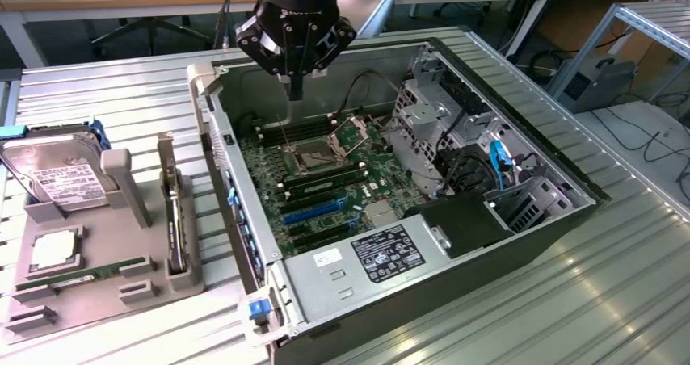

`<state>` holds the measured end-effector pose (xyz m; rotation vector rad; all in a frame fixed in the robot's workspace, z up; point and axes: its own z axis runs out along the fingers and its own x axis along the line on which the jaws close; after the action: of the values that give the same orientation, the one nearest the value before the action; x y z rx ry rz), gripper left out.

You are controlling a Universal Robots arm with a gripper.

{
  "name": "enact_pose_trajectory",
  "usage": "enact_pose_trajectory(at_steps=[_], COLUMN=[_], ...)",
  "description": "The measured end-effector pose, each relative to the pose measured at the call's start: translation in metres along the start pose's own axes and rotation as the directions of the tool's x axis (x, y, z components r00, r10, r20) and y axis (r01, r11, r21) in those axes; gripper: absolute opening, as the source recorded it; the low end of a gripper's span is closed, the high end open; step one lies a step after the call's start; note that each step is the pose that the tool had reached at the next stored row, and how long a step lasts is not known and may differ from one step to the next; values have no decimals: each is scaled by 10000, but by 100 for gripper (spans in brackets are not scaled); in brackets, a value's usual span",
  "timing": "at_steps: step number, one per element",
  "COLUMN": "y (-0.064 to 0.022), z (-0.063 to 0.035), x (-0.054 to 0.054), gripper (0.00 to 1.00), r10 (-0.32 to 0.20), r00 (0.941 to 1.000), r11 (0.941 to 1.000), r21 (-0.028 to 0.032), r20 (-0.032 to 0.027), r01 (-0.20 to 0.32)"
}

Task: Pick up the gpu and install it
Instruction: 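Reach for the gpu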

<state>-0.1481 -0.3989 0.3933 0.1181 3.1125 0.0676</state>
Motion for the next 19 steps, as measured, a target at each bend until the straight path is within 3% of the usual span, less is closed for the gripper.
enact_pose_trajectory(at_steps=[19], y=[-11], z=[-4], x=[143], gripper=[11], r10=[-1], r00=[10000], r11=[10000], r21=[-1], r20=[1], r01=[1])
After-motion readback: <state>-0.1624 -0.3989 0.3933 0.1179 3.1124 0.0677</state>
